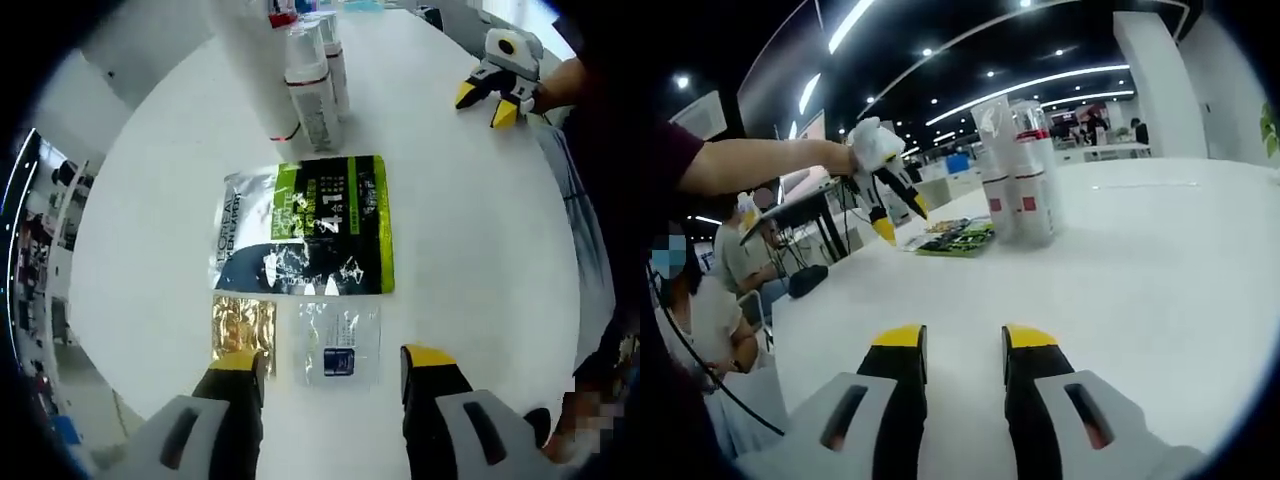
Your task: Arrange the skincare products in the storage area until every visible bottle or jar stands upright without overlapping.
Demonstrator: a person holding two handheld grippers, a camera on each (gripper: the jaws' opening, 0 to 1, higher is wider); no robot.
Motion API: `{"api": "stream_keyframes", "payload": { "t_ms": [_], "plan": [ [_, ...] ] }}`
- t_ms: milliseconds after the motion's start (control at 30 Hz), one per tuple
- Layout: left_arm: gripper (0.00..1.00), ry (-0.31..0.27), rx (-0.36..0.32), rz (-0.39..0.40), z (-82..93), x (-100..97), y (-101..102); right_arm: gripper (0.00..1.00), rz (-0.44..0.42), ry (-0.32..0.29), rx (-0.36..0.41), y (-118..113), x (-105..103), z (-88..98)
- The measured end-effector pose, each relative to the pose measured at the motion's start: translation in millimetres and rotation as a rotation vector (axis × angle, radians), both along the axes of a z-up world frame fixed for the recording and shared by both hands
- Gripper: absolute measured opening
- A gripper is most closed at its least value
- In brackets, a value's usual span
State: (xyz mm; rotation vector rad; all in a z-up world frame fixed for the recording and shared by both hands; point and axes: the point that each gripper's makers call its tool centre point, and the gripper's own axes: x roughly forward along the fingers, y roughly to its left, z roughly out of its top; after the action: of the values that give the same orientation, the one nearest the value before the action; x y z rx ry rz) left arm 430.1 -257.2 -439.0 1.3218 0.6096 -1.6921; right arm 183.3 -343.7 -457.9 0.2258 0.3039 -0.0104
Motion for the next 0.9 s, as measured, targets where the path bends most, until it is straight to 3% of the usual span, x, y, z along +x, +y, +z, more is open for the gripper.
{"api": "stream_keyframes", "payload": {
  "t_ms": [133,167,233,267,300,333,367,433,467,533,567,633,667,700,800,900],
  "plan": [
    [0.56,0.002,-0.176,0.062,27.7,-12.6,-2,0.29,-0.013,-0.007,0.013,-3,0,1.2],
    [0.56,0.024,-0.278,0.109,41.0,-20.5,-5,0.29,-0.016,-0.010,0.019,-3,0,2.1],
    [0.55,0.069,-0.411,0.192,59.6,-33.5,-6,0.29,-0.019,-0.013,0.018,-4,-1,2.6],
    [0.55,0.109,-0.525,0.253,75.1,-44.5,-5,0.29,-0.020,-0.013,0.021,-4,0,2.9],
    [0.55,0.122,-0.559,0.274,79.8,-47.9,-4,0.29,-0.020,-0.014,0.022,-4,0,3.1],
    [0.56,0.144,-0.625,0.319,88.9,-55.9,0,0.30,-0.020,-0.015,0.026,-4,0,3.6],
    [0.56,0.183,-0.749,0.364,105.2,-75.8,8,0.30,-0.025,-0.020,0.027,-5,0,4.5],
    [0.56,0.214,-0.819,0.405,113.1,-91.4,18,0.30,-0.025,-0.026,0.028,-5,-1,7.0],
    [0.56,0.293,-0.951,0.467,127.1,-113.0,27,0.30,-0.031,-0.041,0.043,-5,-1,10.3],
    [0.57,0.353,-1.028,0.505,130.0,-141.3,46,0.29,-0.035,-0.066,0.048,-5,-3,17.4],
    [0.59,0.385,-1.105,0.584,133.2,-148.3,58,0.29,-0.040,-0.075,0.044,-4,-5,21.3],
    [0.59,0.458,-1.154,0.632,131.2,-164.7,73,0.29,-0.045,-0.100,0.028,-1,-7,30.7],
    [0.59,0.462,-1.182,0.663,129.6,-167.9,81,0.29,-0.042,-0.116,0.034,2,-8,36.2],
    [0.60,0.461,-1.242,0.755,124.8,-168.2,98,0.29,-0.036,-0.159,0.052,9,-10,49.5],
    [0.62,0.467,-1.272,0.809,113.4,-174.4,114,0.33,-0.017,-0.185,0.008,19,-13,64.7],
    [0.70,0.440,-1.237,0.830,99.9,-184.1,120,0.36,0.005,-0.226,-0.018,28,-14,83.3]
  ]
}}
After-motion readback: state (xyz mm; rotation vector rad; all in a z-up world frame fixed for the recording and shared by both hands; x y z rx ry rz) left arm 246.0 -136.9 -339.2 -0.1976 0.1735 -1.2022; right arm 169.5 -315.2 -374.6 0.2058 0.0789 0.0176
